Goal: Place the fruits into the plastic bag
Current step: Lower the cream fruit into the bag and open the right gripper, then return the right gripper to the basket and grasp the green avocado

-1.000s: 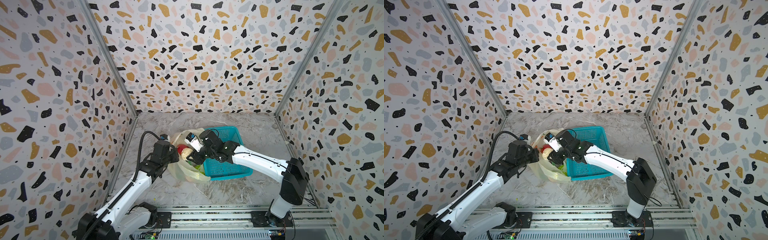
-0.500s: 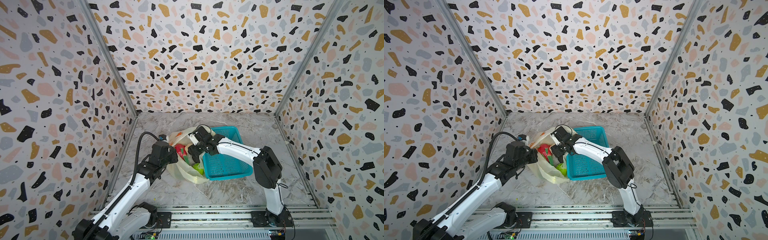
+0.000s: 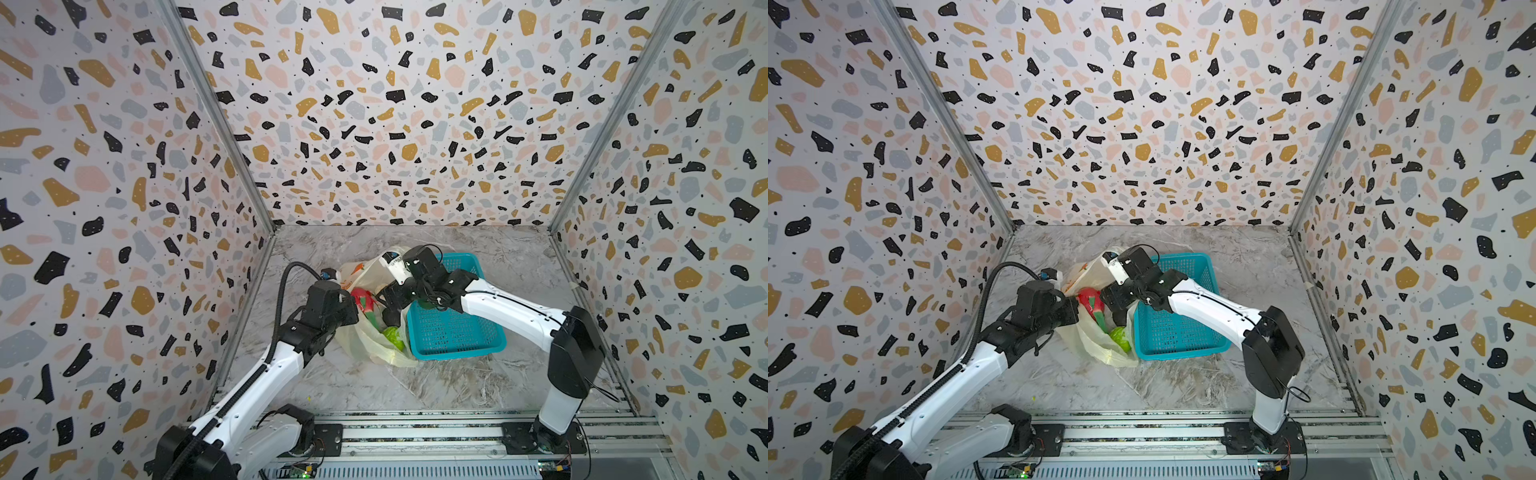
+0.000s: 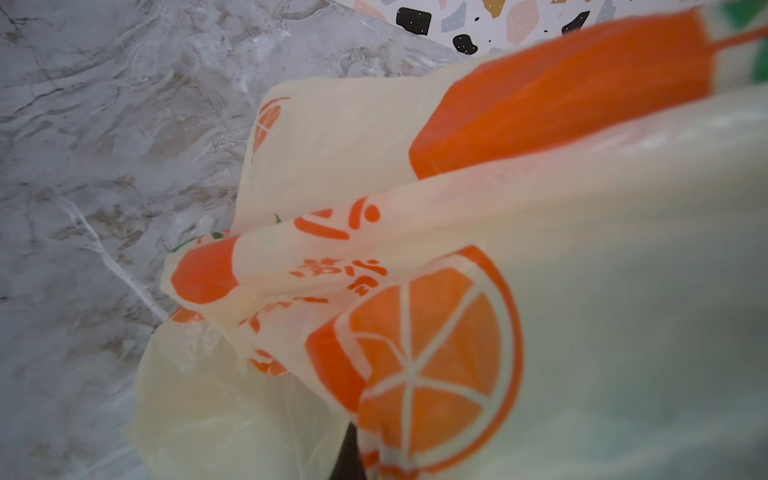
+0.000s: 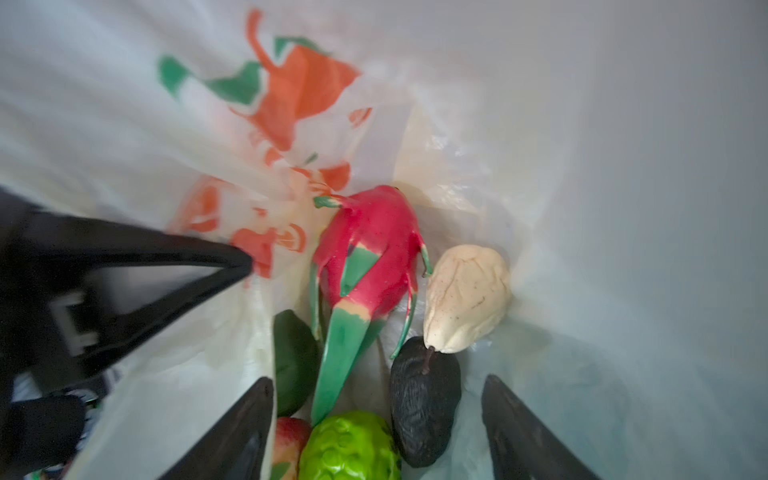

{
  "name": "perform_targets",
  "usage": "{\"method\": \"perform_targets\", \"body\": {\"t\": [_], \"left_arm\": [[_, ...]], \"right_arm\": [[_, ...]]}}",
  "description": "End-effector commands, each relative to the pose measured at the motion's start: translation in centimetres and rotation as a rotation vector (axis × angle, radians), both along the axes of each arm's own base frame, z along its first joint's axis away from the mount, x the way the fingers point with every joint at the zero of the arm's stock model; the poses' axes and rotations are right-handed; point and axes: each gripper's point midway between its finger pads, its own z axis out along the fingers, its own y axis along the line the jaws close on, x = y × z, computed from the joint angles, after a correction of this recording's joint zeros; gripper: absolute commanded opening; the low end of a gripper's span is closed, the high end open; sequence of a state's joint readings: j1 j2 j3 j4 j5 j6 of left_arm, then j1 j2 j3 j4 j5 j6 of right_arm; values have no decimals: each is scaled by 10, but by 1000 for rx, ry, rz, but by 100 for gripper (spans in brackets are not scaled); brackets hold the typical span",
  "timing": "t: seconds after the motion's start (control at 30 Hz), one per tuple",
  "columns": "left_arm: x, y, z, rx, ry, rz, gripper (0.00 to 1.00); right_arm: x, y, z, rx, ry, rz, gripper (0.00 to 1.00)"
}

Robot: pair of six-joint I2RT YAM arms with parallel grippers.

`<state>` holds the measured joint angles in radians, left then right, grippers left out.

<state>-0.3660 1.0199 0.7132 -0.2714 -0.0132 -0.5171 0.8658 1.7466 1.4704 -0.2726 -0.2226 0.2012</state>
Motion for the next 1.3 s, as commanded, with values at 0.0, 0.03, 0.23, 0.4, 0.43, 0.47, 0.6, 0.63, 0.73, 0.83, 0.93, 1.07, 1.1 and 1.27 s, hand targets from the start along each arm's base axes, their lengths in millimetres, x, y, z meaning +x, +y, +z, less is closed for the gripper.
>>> {"method": "perform_targets", "body": {"t": [0.0,0.03,0.23,0.4,0.43,0.47,0.6,0.63,0.73,0.83,0.93,1.07,1.1,1.27], "left_arm": [[5,-3,4,-21,-22,0,0],[5,-3,3,-20,-20,0,0],[5,-4,1,-20,-13,-2,0],[5,-4,0,-21,-12,-2,0],[5,-4,-1,-20,-9,-2,0],[5,-4,0,-20,-12,-2,0],[5,-4,1,-22,-14,-2,0],[5,-4,1,-22,-14,-2,0],[5,-4,1,-20,-14,-2,0],[6,-4,1,-18,-12,-5,0],[7,-4,3,-18,-17,-5,0],[7,-4,3,-17,-17,-4,0],[7,-4,3,-17,-16,-4,0],[8,-5,0,-13,-11,-6,0]], "right_arm": [[-29,13,42,164,-13,144,79],[-36,15,46,185,-4,177,79],[-72,23,53,233,54,352,79],[-70,24,37,190,82,348,79],[-70,24,32,178,93,349,79],[-72,25,28,168,106,357,79],[-84,28,14,128,160,426,81],[-87,28,8,101,179,441,82],[-88,24,-9,40,213,439,84],[-83,19,-18,16,197,402,85],[-78,13,-21,-2,175,368,87],[-76,2,-24,-53,146,351,89],[-76,-1,-24,-67,140,348,89],[-77,-24,-20,-120,74,295,99]]}}
